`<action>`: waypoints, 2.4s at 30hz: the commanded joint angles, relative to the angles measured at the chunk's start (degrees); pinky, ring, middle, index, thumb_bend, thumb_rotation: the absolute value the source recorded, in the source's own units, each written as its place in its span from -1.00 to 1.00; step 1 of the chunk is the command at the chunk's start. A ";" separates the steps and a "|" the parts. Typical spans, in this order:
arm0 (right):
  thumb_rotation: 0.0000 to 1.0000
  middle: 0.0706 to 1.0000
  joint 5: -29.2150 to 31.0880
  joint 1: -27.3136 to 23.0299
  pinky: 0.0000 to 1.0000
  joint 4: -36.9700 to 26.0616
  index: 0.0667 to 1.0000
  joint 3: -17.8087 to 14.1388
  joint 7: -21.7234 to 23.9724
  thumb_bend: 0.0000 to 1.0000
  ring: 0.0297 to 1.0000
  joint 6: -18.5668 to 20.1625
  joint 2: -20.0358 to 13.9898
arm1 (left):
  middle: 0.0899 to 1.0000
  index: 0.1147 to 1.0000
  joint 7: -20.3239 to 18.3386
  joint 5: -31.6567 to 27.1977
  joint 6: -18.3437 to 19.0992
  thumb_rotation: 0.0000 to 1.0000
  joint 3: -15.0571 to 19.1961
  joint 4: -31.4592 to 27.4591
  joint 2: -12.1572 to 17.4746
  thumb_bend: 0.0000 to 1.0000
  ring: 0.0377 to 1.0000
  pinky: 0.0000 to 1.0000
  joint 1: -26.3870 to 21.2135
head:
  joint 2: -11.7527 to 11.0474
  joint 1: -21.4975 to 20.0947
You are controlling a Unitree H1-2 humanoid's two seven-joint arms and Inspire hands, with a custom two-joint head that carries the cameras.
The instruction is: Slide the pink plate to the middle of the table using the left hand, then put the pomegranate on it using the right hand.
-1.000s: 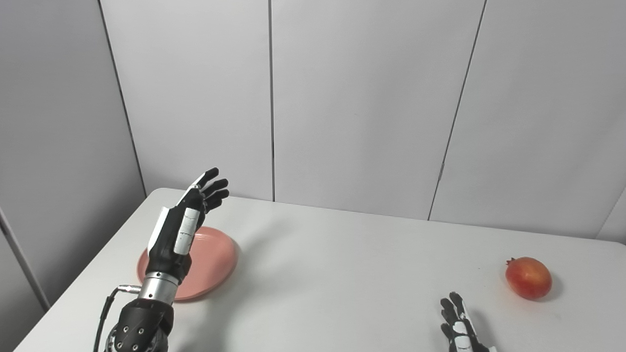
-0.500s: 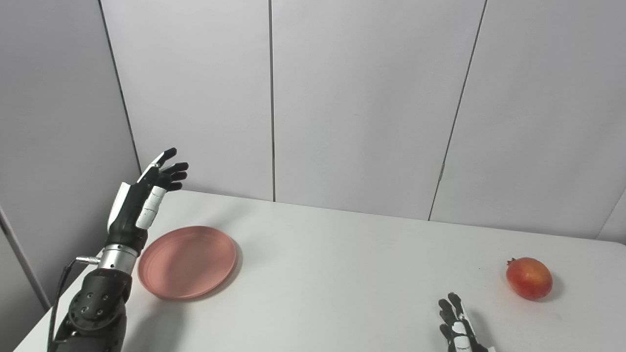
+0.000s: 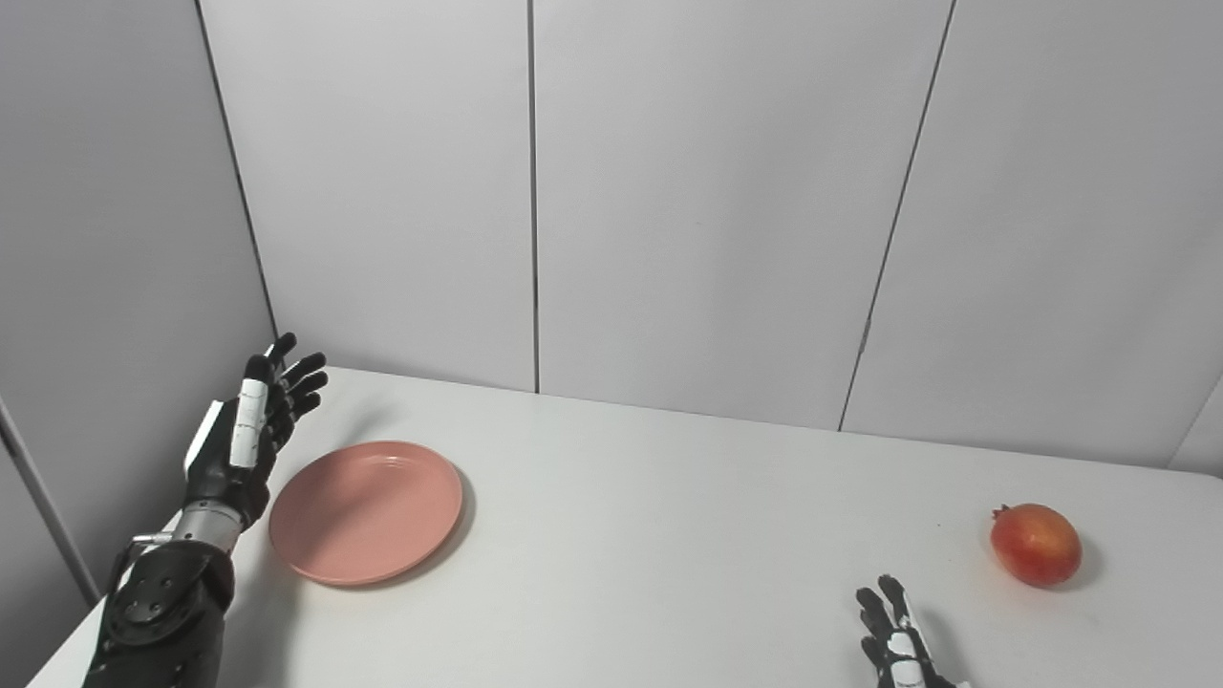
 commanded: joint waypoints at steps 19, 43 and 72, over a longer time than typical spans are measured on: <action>1.00 0.86 -0.01 3.55 1.00 1.55 0.96 -0.30 0.84 0.50 0.94 2.22 -1.41 | 0.64 0.82 -7.86 -3.07 -18.30 0.94 2.04 28.38 6.69 1.00 0.64 0.69 -9.09 | 0.62 0.02; 1.00 0.82 -1.24 3.40 1.00 1.21 0.93 0.25 0.24 0.50 0.88 2.15 -0.76 | 0.77 0.98 -9.43 -2.31 -16.27 1.00 -0.08 27.28 1.21 1.00 0.78 0.86 -6.23 | 1.20 -1.08; 1.00 0.79 -2.08 4.06 1.00 -0.39 0.90 0.51 0.50 0.43 0.86 2.98 -0.84 | 0.70 0.94 -9.15 -3.38 -4.95 1.00 -2.42 7.84 -4.27 1.00 0.69 0.69 1.07 | 2.41 -1.81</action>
